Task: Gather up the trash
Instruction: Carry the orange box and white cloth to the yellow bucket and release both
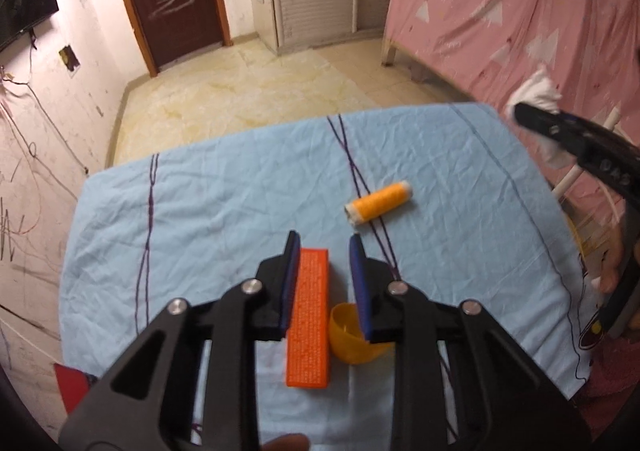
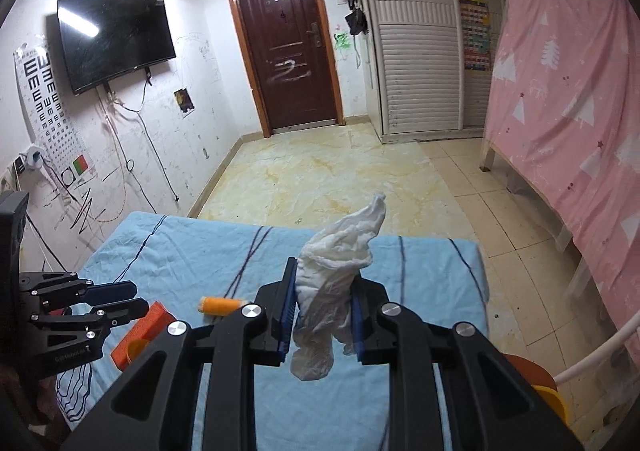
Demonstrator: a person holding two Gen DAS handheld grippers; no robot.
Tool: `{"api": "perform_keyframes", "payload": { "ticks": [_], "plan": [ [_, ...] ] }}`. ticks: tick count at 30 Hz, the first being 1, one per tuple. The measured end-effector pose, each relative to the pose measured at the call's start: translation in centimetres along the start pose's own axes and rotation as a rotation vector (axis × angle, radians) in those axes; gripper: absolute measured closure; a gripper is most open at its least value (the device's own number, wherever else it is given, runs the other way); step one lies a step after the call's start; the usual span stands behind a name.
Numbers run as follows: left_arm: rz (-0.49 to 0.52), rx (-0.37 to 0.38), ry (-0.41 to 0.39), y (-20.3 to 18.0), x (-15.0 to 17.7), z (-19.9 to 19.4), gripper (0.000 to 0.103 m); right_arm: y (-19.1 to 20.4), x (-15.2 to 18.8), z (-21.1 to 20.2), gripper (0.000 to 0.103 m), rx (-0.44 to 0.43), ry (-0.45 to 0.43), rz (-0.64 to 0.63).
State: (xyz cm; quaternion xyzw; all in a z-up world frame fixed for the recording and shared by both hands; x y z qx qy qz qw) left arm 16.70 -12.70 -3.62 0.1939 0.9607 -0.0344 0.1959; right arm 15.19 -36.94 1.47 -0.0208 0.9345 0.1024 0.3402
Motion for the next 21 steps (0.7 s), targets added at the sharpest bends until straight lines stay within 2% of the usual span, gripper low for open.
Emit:
{"api": "perform_keyframes", "payload": {
  "ticks": [8, 13, 15, 16, 17, 19, 21],
  "plan": [
    [-0.047, -0.055, 0.075, 0.8, 0.7, 2.6, 0.079, -1.9, 1.4, -0.7, 0.087, 0.003, -0.012, 0.035],
    [-0.057, -0.048, 0.090, 0.7, 0.8, 3.0, 0.077, -2.4, 1.9, -0.6, 0.087, -0.006, -0.007, 0.042],
    [-0.060, -0.041, 0.108, 0.5, 0.8, 3.3, 0.067, -2.4, 2.0, -0.4, 0.087, -0.008, -0.006, 0.044],
    [-0.070, -0.029, 0.126, 0.5, 0.8, 3.7, 0.055, -2.4, 2.1, -0.4, 0.087, -0.009, -0.006, 0.045],
    [-0.080, -0.031, 0.134, 0.6, 0.9, 4.0, 0.050, -2.5, 2.2, -0.3, 0.087, -0.010, -0.005, 0.046],
    [-0.079, -0.041, 0.137, 0.6, 1.1, 4.5, 0.050, -2.6, 2.3, -0.3, 0.087, -0.010, -0.004, 0.046],
    [-0.076, -0.053, 0.141, 0.6, 1.4, 4.9, 0.060, -2.8, 2.4, -0.3, 0.087, -0.009, -0.004, 0.049]
  ]
}}
Point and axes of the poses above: each gripper's, at about its wrist camera, not at the fingertips, and z roughly the way its jaws point, y to its left, x to its underside, the point moved 6 cm from there along z, roughly the way its jaws point, and after that the axes turned 11 degrees about y, right-handed, at the moved point
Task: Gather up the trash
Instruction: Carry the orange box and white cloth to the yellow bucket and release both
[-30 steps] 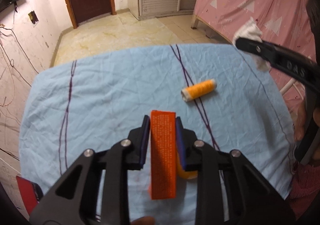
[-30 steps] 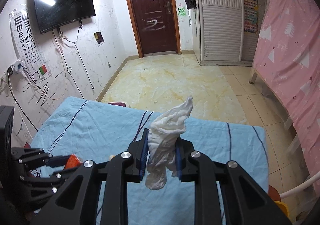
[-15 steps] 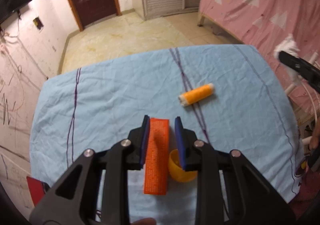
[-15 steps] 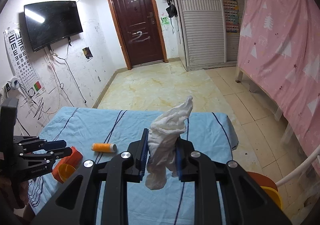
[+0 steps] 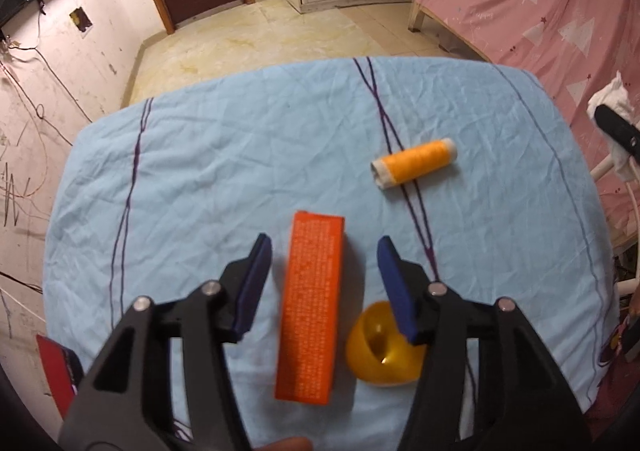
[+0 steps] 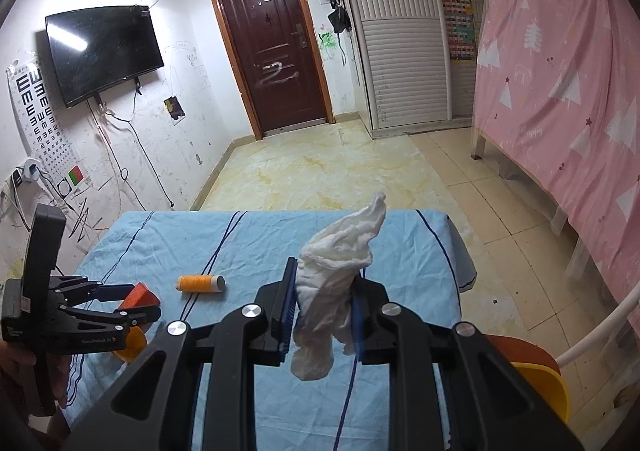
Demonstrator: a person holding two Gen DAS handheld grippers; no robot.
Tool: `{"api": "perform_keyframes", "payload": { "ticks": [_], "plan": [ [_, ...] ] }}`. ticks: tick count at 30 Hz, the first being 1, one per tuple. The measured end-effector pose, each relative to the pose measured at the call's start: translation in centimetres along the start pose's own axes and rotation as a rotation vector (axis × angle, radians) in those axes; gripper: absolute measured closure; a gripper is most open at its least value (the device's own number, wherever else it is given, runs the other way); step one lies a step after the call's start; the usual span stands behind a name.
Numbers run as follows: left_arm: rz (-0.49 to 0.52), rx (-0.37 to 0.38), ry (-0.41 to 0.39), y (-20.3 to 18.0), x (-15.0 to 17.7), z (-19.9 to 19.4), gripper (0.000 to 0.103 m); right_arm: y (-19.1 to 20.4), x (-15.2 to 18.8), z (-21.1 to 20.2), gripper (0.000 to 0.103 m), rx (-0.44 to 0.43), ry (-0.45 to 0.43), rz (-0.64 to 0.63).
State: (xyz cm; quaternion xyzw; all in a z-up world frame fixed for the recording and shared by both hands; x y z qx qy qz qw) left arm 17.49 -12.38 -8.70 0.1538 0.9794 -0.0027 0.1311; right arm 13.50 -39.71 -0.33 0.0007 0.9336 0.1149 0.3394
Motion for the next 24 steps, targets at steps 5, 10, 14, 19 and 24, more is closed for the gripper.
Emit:
{"api": "perform_keyframes", "payload": {
  "ticks": [5, 10, 14, 19, 24],
  "plan": [
    [0.000, 0.009, 0.003, -0.4, 0.2, 0.0, 0.081, -0.6, 0.0, -0.2, 0.087, 0.002, -0.008, 0.018],
    [-0.002, 0.017, -0.044, -0.7, -0.1, -1.2, 0.081, -1.7, 0.7, -1.3, 0.087, 0.023, -0.022, 0.030],
    [0.014, 0.018, -0.096, -1.4, -1.0, -3.1, 0.081, -3.3, 1.4, -2.8, 0.087, 0.044, -0.044, 0.051],
    [0.054, 0.031, -0.141, -3.9, -2.0, -5.2, 0.081, -6.1, 2.7, -4.7, 0.087, 0.077, -0.070, 0.091],
    [0.111, 0.059, -0.158, -7.6, -2.6, -6.5, 0.081, -9.4, 5.0, -5.8, 0.087, 0.110, -0.074, 0.144]
  ]
}}
Point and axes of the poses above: each gripper's, at about its wrist camera, not at the fingertips, and z roughly the way its jaws point, y to its left, x to its underside, the point moved 6 cm from there along z, roughly the way its jaws point, and after that the axes turned 11 degrees about y, right-handed, at the moved point
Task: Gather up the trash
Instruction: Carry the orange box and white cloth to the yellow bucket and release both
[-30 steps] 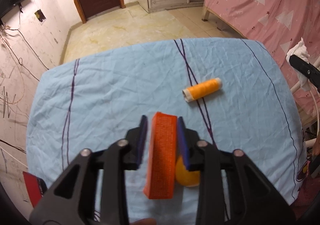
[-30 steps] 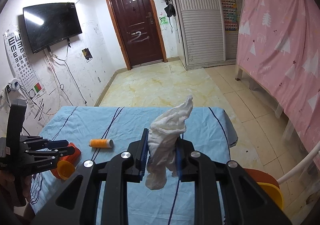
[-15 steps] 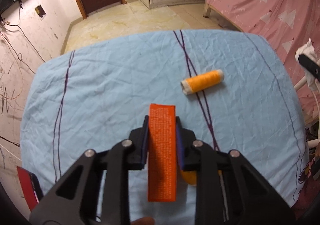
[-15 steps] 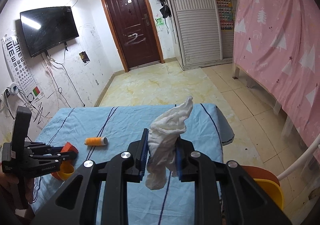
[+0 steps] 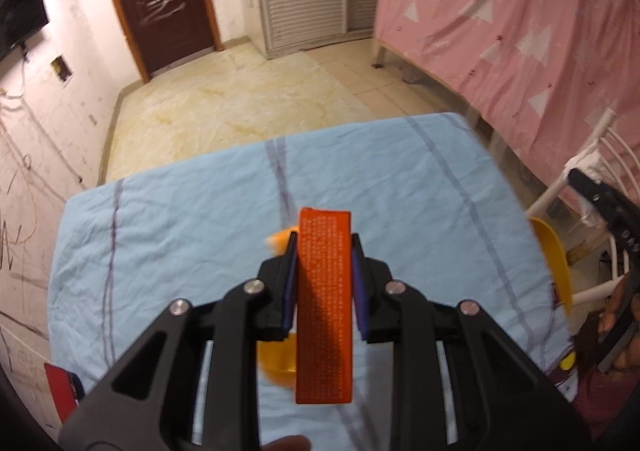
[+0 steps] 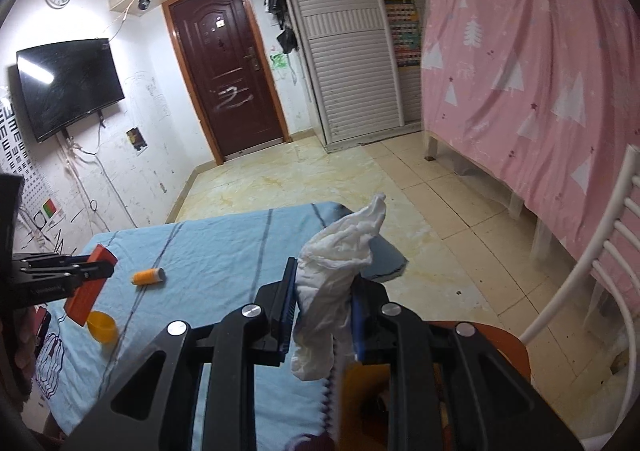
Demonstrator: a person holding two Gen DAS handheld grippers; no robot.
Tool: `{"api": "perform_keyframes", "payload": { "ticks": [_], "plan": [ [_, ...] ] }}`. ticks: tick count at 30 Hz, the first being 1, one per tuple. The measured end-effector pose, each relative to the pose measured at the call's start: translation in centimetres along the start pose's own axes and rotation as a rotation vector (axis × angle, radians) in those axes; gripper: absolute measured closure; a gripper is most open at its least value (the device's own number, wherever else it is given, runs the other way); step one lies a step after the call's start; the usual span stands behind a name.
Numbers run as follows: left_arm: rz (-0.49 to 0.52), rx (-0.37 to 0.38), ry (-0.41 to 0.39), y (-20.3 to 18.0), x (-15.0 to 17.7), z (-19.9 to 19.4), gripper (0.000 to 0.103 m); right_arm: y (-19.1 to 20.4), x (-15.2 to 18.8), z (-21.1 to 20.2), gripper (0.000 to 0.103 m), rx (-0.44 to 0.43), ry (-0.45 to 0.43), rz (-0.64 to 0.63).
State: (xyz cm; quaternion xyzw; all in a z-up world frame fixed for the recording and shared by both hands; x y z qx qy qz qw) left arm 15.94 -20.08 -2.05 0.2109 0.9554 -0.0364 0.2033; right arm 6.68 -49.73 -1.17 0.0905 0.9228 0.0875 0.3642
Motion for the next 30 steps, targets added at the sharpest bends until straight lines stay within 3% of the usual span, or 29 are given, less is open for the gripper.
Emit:
{"api": "perform_keyframes", "payload": {
  "ticks": [6, 10, 20, 25, 27, 30],
  "plan": [
    [0.088, 0.053, -0.013, -6.2, -0.2, -0.4, 0.081, -3.9, 2.8, 0.4, 0.087, 0.028, 0.024, 0.055],
    [0.135, 0.127, -0.018, -10.7, -0.6, -0.6, 0.081, -6.1, 4.4, 0.6, 0.087, 0.033, 0.031, 0.099],
    [0.167, 0.293, -0.021, -19.4, -1.6, 0.7, 0.081, -8.9, 6.6, 0.9, 0.084, 0.037, 0.050, 0.140],
    [0.191, 0.351, -0.009, -23.2, -1.6, 1.5, 0.081, -9.7, 7.3, 1.1, 0.073, 0.025, 0.069, 0.155],
    [0.202, 0.362, -0.012, -24.2, -1.7, 1.7, 0.081, -10.1, 7.5, 1.0, 0.056, 0.024, 0.068, 0.168],
    [0.217, 0.367, 0.003, -25.6, -1.4, 2.5, 0.081, -10.6, 7.7, 0.9, 0.052, 0.023, 0.060, 0.184]
  ]
}}
Point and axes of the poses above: each gripper's, at about its wrist camera, not at the fingertips, and z roughly the way its jaws point, y to its left, x to its underside, the point moved 6 cm from there along z, roughly the way its jaws point, and after that the axes turned 11 degrees about y, right-handed, at the moved point
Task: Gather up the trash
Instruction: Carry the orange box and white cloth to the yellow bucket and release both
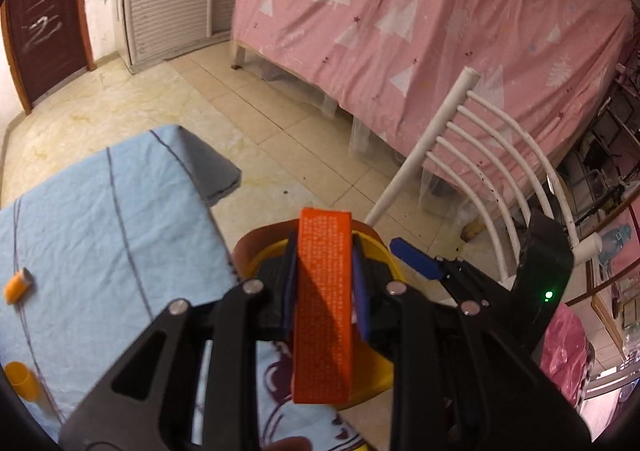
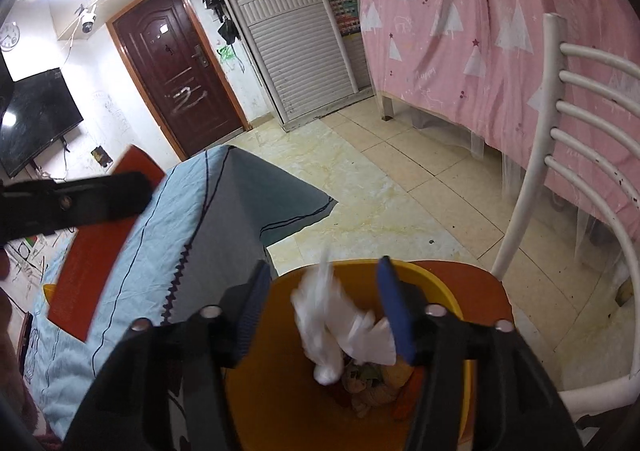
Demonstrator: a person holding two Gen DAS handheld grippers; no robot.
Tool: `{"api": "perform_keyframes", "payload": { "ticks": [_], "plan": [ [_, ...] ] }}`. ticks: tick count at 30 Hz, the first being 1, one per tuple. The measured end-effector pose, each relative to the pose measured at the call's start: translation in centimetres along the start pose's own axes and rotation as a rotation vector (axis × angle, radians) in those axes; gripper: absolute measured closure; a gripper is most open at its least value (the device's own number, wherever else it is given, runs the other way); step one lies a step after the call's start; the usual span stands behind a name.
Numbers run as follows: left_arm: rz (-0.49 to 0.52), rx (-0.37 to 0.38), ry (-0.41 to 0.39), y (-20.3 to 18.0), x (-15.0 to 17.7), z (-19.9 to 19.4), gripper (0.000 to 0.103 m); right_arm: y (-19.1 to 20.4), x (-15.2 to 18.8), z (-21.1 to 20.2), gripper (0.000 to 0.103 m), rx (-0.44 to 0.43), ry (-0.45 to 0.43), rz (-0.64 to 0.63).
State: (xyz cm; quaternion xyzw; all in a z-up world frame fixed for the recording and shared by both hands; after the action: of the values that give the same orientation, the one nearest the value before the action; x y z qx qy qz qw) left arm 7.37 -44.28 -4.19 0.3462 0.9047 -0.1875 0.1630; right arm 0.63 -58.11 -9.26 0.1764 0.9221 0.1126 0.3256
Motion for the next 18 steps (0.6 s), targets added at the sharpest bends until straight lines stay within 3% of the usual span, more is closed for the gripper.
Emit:
{"api": "perform_keyframes", "payload": {
  "ticks": [3, 4, 5, 7, 18],
  "plan": [
    [0.018, 0.014, 0.013, -0.8, 0.1, 0.9, 0.080, -0.5, 0.1, -0.1, 0.051, -0.003, -0.005, 0.017],
    [0.024, 0.021, 0.018, -1.0, 0.2, 1.1, 0.074, -0.7, 0.1, -0.1, 0.051, -0.002, -0.006, 0.021],
    [0.028, 0.029, 0.024, -1.1, 0.2, 1.3, 0.051, -0.9, 0.1, -0.1, 0.051, -0.001, -0.007, 0.027],
    [0.026, 0.025, 0.010, -1.1, 0.3, 1.1, 0.026, -1.3, 0.1, -0.1, 0.051, 0.001, -0.009, 0.035],
    [0.020, -0.037, -0.012, 2.0, 1.7, -1.8, 0.024, 0.2, -0.8, -0.3, 0.051, 0.000, -0.015, 0.020]
  ]
}}
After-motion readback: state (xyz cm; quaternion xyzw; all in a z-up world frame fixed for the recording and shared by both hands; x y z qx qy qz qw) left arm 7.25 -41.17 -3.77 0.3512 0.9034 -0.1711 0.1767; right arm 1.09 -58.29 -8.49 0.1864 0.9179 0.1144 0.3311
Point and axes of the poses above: each gripper's, at about its wrist camera, not at the fingertips, and z roughly the way its jaws point, y to its left, x to its underside, the point moved 6 cm from there along z, roughly the way its jaws point, and after that the axes turned 11 degrees about y, right-handed, at the moved point
